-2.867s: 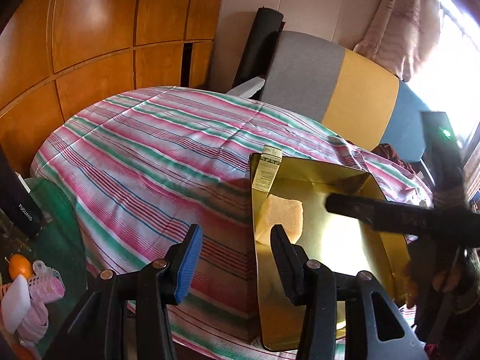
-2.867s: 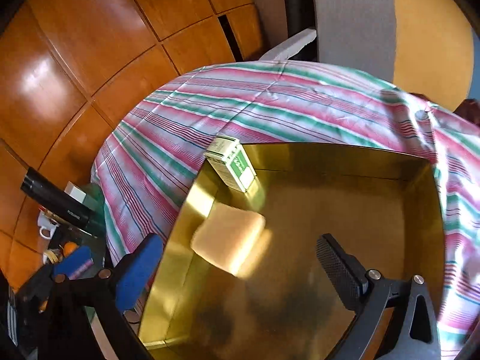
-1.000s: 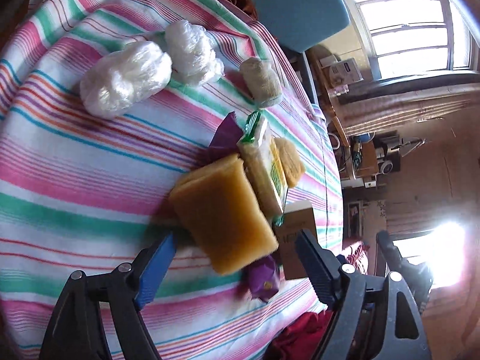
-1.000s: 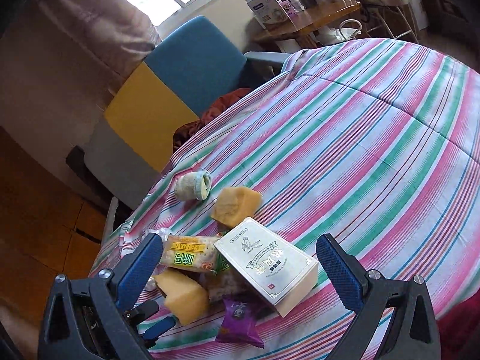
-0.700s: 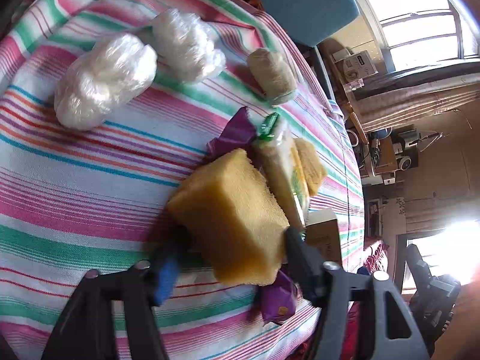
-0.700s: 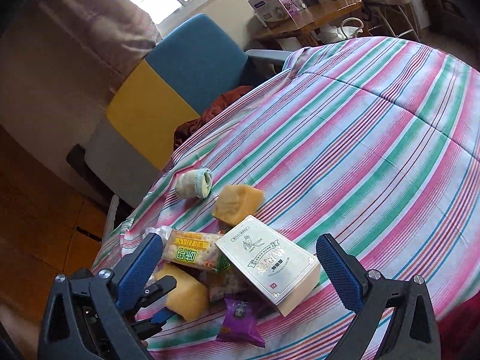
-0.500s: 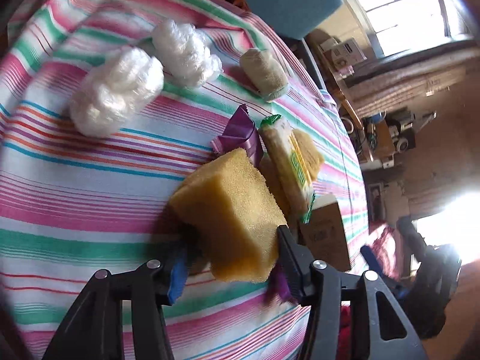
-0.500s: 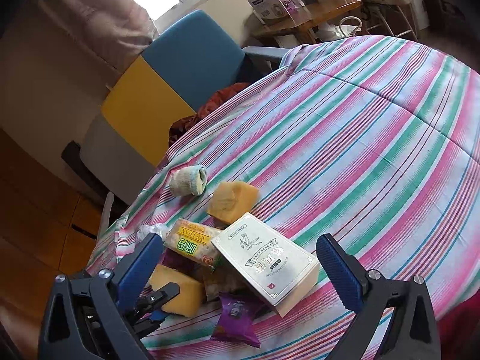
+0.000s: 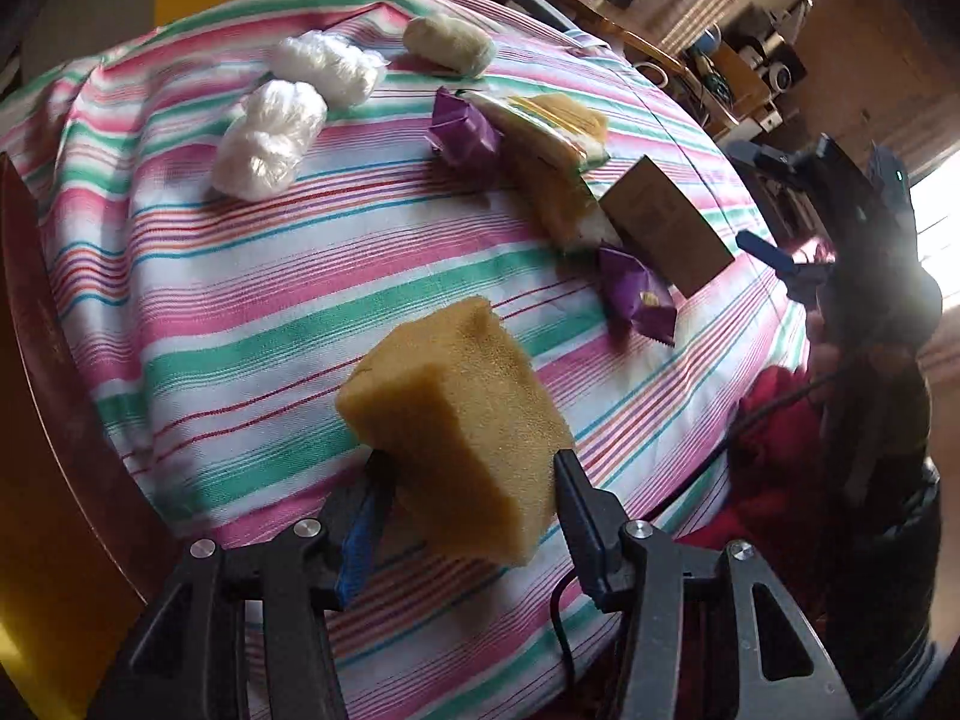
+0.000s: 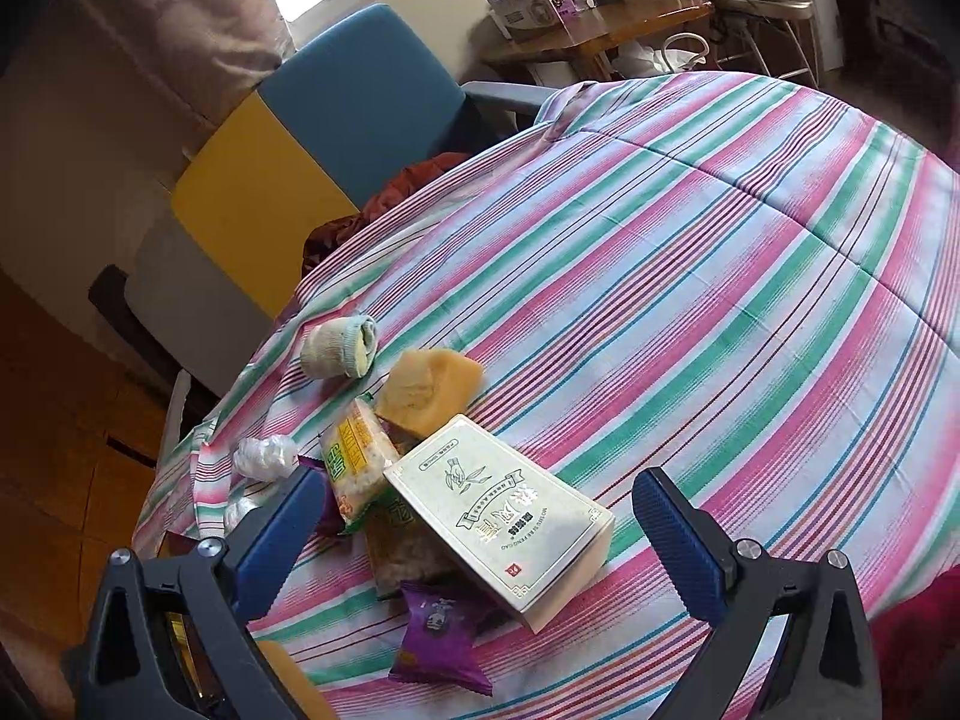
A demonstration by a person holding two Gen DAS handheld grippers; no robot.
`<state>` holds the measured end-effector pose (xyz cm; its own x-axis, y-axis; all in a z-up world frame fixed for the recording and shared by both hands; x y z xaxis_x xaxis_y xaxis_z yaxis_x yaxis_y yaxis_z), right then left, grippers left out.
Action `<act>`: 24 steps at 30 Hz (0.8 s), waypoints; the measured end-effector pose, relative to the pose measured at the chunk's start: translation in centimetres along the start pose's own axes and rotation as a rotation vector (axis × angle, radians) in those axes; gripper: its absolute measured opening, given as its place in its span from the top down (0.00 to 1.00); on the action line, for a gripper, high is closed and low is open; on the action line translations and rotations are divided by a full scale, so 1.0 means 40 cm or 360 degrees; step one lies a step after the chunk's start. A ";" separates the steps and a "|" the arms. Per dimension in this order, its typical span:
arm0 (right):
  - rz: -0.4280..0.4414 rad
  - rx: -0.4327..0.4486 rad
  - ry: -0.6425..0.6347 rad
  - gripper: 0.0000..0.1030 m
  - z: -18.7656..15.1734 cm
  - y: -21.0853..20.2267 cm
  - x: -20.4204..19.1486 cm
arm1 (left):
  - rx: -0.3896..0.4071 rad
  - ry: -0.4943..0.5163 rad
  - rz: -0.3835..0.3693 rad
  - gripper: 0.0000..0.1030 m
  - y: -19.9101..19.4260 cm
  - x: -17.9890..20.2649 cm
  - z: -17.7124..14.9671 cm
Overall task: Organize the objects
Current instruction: 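Carry the sponge into the gold tray with left gripper while right grasps the white box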
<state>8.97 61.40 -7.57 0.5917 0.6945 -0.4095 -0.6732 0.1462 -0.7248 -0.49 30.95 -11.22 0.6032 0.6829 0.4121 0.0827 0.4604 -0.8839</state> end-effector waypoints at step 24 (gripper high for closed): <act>-0.0252 -0.0430 -0.0411 0.47 -0.038 0.155 -0.035 | 0.0225 0.0200 0.0137 0.46 0.082 0.078 0.059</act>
Point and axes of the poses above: each gripper's, at about its wrist camera, not at the fingertips, and y roughly the way its jaws point, x to its right, z to its top, the point moved 3 cm from there along y, roughly the way its jaws point, and after that the axes turned 8 degrees about -y, right-handed, at the moved point
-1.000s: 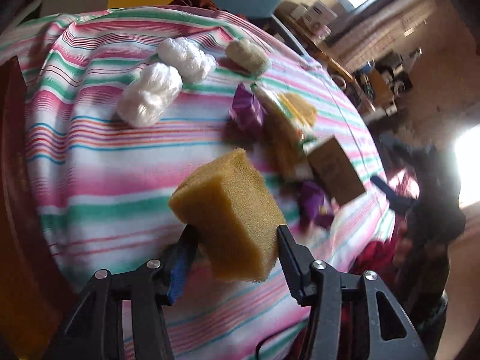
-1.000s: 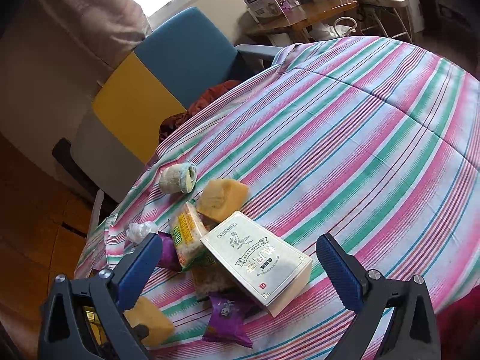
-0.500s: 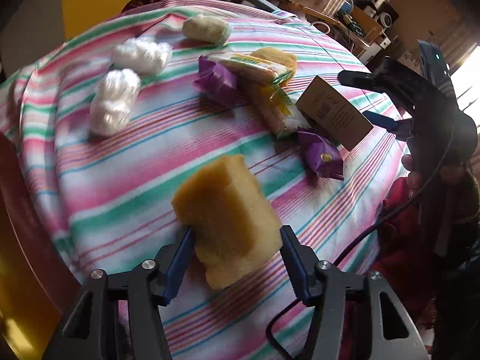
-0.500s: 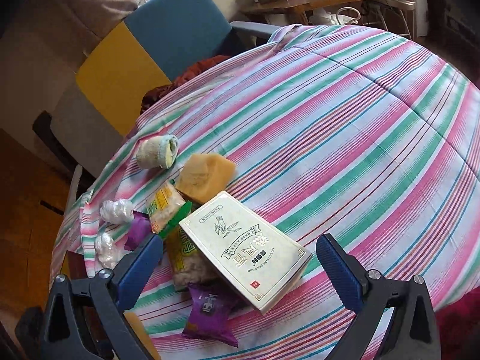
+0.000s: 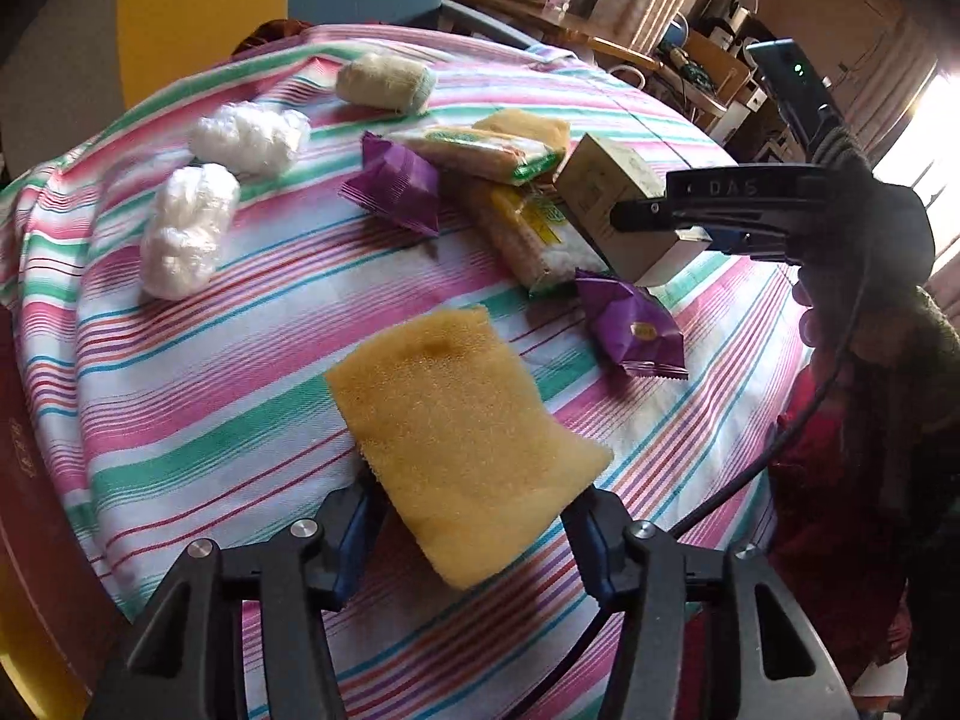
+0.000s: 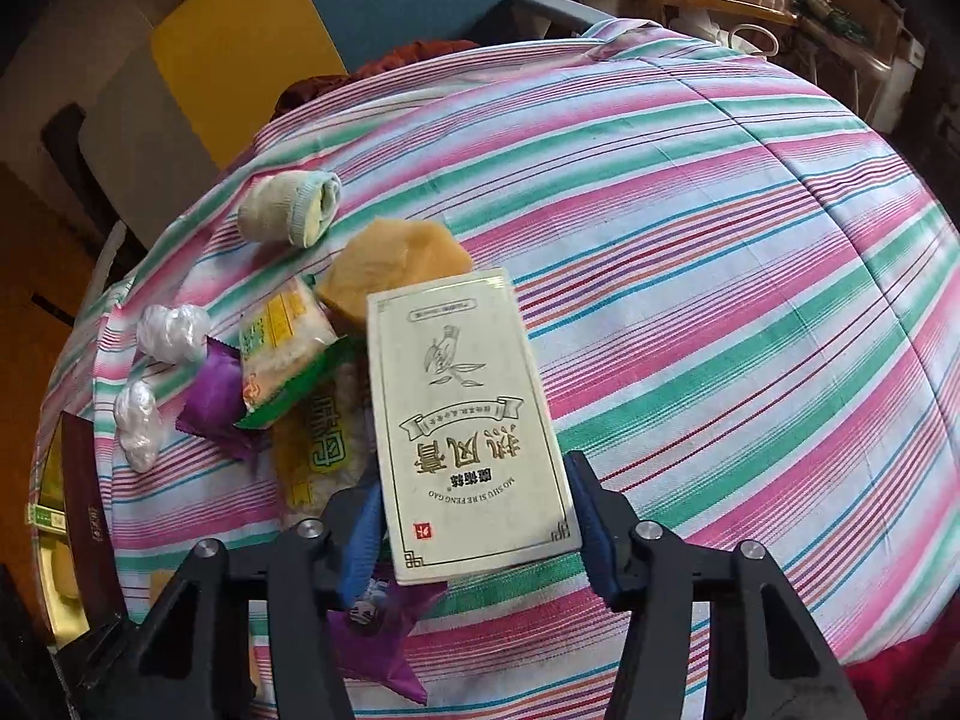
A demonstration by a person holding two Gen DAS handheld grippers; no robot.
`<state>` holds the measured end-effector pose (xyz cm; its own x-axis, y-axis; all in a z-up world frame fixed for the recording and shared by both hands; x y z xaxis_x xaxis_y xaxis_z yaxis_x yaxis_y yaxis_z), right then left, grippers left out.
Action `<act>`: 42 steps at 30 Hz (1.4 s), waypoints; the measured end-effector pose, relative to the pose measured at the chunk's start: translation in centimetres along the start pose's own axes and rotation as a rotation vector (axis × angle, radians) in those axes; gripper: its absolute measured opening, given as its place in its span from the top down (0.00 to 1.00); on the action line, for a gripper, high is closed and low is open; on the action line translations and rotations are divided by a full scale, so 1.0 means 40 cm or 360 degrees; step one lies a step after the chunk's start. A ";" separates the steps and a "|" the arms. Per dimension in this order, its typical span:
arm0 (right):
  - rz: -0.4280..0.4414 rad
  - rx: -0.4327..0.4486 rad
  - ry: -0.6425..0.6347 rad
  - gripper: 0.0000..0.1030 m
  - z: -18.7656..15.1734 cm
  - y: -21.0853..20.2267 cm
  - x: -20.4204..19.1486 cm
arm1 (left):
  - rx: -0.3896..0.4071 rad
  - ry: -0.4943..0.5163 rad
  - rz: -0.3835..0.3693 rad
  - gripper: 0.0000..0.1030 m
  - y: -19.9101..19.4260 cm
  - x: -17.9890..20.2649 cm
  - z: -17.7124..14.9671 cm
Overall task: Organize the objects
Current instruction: 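Carry the sponge into the gold tray with left gripper while right grasps the white box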
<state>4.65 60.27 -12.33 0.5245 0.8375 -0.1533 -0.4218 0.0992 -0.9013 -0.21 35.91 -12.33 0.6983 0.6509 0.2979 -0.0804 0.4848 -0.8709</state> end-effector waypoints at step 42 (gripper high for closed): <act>-0.0099 0.0004 -0.0091 0.47 0.001 0.012 -0.020 | 0.0178 -0.0869 0.0796 0.43 -0.383 -0.756 -0.278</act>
Point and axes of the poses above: each gripper's, at about its wrist camera, not at the fingertips, and y roughly the way its jaws point, x to its right, z to its top, the point moved 3 cm from there along y, roughly the way its jaws point, and after that the axes turned 8 degrees about -y, right-handed, at the moved point
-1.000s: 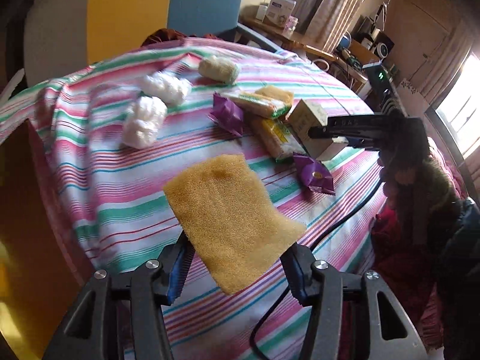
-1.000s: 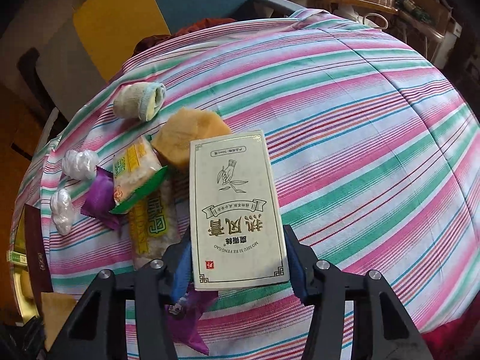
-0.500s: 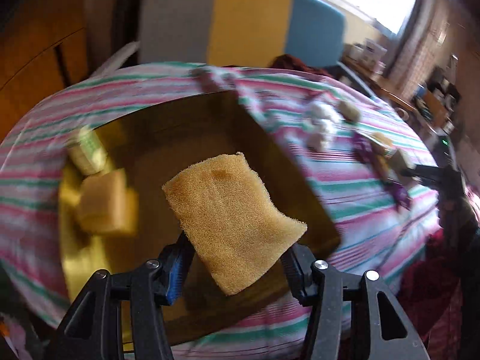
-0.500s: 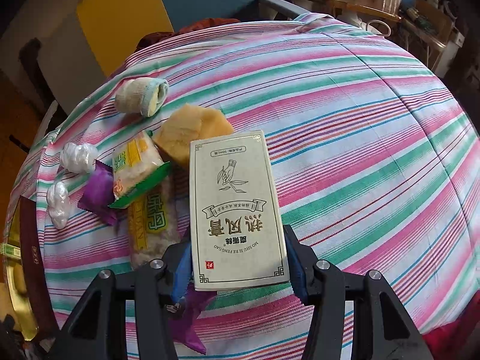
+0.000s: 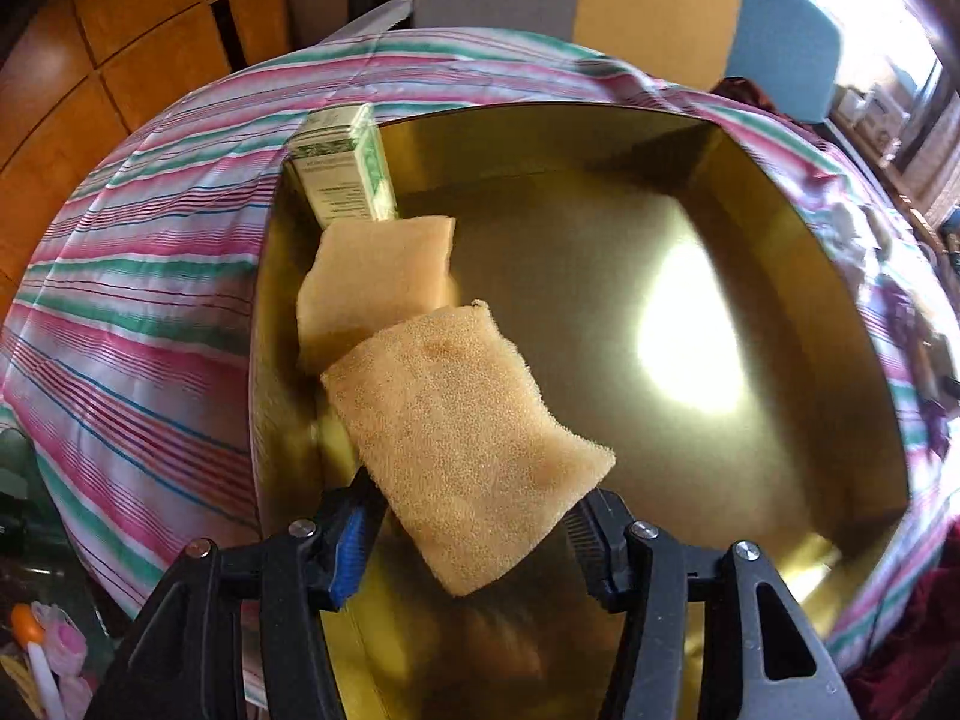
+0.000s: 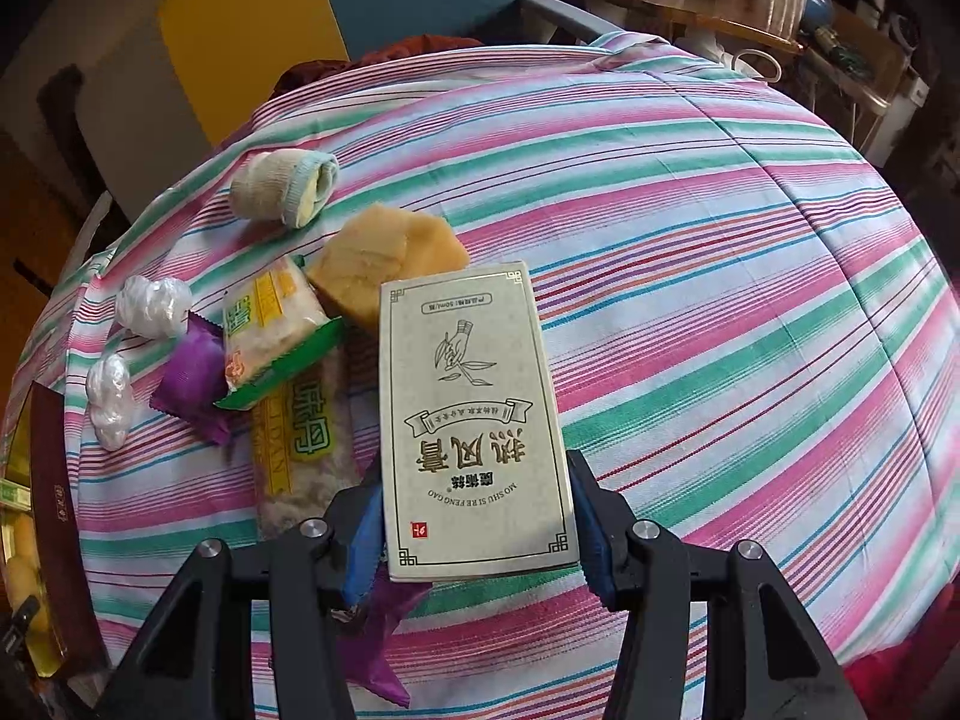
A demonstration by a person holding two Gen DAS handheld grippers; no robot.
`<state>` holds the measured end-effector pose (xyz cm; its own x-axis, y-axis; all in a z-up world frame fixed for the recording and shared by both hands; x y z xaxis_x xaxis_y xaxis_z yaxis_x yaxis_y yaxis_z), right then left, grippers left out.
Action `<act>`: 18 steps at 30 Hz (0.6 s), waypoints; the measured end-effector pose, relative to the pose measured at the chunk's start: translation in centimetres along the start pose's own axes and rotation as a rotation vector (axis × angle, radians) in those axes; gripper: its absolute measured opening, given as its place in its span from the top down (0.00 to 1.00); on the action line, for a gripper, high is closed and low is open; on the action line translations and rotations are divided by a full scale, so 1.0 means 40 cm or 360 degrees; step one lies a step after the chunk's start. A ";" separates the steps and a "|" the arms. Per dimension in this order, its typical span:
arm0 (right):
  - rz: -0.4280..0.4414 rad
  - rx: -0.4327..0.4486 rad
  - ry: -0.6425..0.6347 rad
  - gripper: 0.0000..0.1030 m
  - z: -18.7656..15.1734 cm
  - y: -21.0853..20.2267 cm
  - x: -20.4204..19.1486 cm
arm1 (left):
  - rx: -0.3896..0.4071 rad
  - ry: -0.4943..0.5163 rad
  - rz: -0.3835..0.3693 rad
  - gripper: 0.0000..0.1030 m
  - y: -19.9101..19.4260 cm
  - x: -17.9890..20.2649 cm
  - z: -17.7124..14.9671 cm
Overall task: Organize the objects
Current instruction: 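Carry the sponge into the gold tray with left gripper while right grasps the white box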
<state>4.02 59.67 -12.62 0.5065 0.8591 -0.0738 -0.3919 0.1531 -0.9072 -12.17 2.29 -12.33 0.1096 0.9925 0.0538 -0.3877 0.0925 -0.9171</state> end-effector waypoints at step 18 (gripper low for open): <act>-0.0033 0.0178 0.0039 0.50 0.017 -0.074 0.017 | 0.0220 -0.0053 -0.0006 0.31 -0.149 -0.035 -0.025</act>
Point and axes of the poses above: each gripper's, at about its wrist camera, not at the fingertips, and y roughly the way its jaws point, x to its right, z to its top, the point moved 3 cm from there along y, roughly the way its jaws point, and after that the axes turned 8 degrees about -y, right-handed, at the moved point
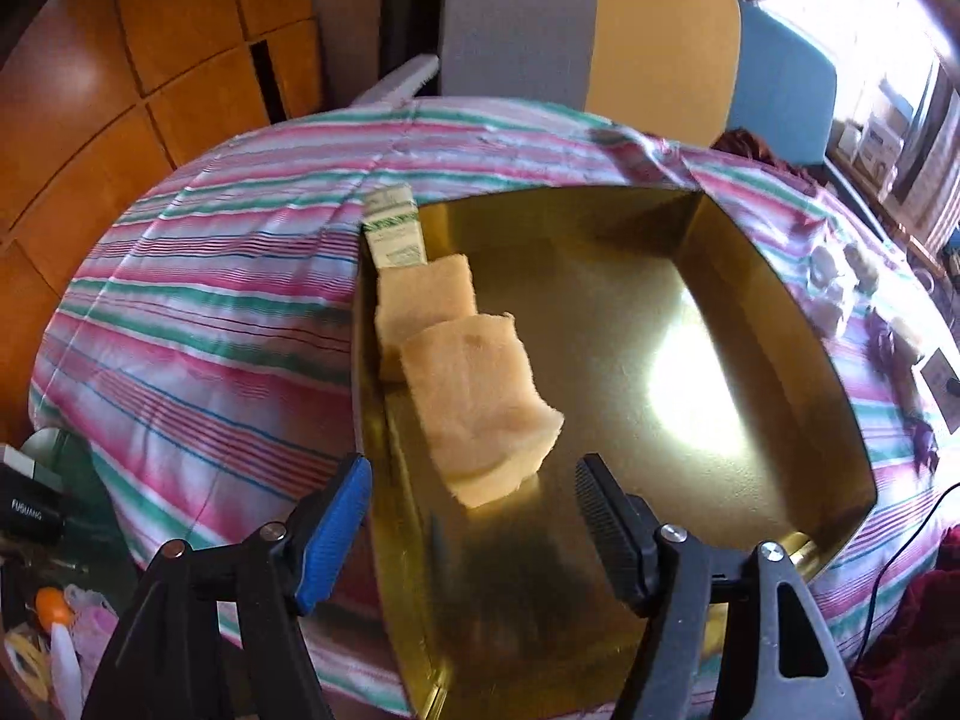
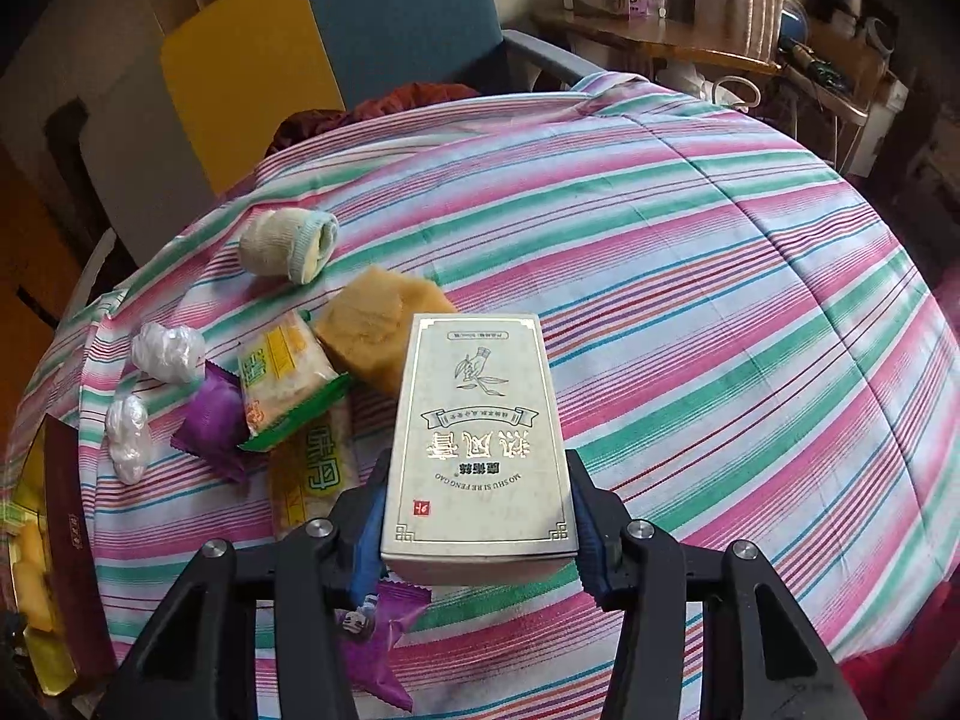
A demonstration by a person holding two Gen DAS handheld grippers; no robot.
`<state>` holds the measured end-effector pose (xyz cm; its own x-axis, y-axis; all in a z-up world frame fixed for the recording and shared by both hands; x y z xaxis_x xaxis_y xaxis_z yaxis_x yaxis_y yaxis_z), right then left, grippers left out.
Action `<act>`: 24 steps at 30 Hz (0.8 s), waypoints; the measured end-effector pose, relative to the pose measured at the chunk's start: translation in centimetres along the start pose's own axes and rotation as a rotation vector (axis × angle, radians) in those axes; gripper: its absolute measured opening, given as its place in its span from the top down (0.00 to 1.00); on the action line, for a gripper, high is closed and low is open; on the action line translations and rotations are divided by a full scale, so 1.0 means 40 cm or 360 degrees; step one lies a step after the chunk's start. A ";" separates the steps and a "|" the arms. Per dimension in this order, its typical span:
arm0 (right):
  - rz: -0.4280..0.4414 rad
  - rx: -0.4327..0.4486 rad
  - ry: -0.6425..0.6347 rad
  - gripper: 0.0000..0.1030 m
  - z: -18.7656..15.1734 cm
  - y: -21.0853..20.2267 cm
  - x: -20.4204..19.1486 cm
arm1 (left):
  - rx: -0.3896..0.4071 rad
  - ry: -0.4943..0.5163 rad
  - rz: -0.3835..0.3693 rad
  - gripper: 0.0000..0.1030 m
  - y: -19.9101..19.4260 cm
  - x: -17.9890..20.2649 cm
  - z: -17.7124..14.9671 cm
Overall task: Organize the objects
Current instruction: 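Carry the sponge into the gold tray with left gripper while right grasps the white box, then carry the white box into the gold tray and open the right gripper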
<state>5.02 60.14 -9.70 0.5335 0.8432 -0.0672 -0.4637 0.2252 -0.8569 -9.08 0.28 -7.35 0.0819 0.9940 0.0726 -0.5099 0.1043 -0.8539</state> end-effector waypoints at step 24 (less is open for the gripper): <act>0.0884 -0.0060 -0.1243 0.50 -0.243 -0.228 -0.969 | 0.0130 -0.0471 -0.0133 0.31 -0.066 -0.210 -0.039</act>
<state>-4.53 20.67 -4.25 -0.3840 0.9154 -0.1208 -0.4781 -0.3091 -0.8221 -7.10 -8.38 -6.50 -0.1201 0.9471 0.2976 -0.5802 0.1762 -0.7952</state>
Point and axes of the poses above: each gripper's, at about its wrist camera, not at the fingertips, and y roughly the way its jaws point, x to its right, z to its top, the point moved 3 cm from there along y, roughly the way its jaws point, and after that the axes turned 8 degrees about -y, right-handed, at the moved point
